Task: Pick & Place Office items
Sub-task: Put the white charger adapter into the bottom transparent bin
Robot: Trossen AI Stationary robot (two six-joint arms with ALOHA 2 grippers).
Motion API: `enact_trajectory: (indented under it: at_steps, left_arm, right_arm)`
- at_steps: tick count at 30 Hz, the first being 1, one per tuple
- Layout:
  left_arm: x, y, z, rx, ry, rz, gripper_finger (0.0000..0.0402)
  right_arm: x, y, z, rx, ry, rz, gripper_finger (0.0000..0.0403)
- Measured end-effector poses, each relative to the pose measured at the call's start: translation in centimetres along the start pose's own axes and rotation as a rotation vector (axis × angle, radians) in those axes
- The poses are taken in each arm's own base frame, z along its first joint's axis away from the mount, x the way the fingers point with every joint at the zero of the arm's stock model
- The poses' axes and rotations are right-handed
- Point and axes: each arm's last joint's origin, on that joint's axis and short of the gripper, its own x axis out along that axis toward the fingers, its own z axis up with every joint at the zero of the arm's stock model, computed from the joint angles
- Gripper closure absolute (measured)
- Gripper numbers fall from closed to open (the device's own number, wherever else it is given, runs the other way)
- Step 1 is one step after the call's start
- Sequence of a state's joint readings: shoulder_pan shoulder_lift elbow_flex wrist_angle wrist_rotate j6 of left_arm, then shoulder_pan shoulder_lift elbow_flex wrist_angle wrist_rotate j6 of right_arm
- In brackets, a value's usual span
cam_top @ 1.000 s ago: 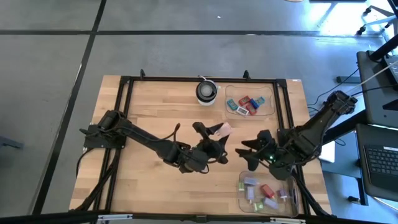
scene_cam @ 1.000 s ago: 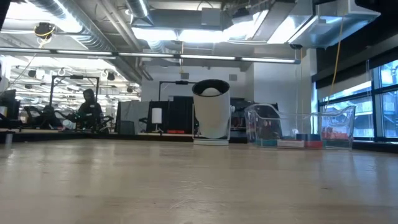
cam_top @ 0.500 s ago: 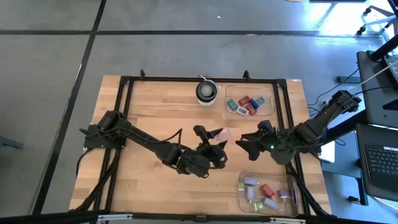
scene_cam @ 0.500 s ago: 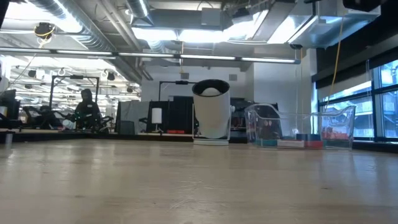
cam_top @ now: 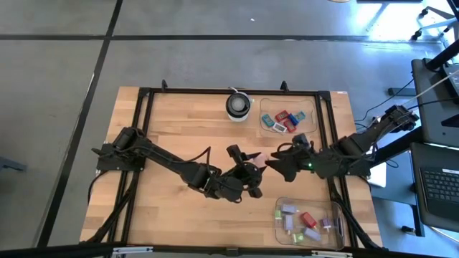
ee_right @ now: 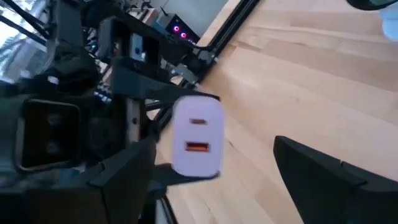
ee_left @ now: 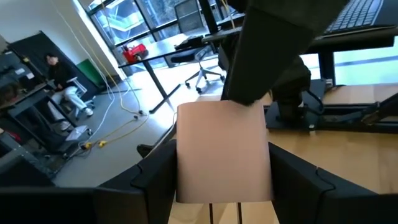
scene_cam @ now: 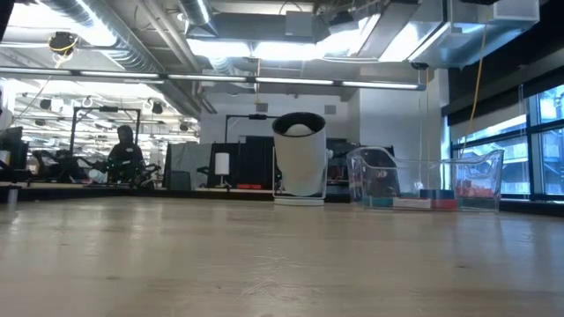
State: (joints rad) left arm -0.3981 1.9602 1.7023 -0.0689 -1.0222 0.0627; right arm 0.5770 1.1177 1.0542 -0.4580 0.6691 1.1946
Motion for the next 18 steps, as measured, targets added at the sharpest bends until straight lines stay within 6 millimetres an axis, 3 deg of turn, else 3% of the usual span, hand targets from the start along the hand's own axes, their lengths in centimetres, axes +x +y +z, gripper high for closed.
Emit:
enact_trajectory:
  at_steps: [13, 18]
  left_arm:
    - [0.6, 0.3, 0.1, -0.041, -0.007, -0.036, 0.0196]
    - [0.5, 0.2, 0.1, -0.039, -0.006, -0.036, 0.0198]
  right_arm:
    - [2.4, 0.7, -0.2, -0.001, -0.014, 0.028, 0.0072]
    - [2.7, 0.6, -0.1, 0.004, -0.004, 0.025, 0.0098]
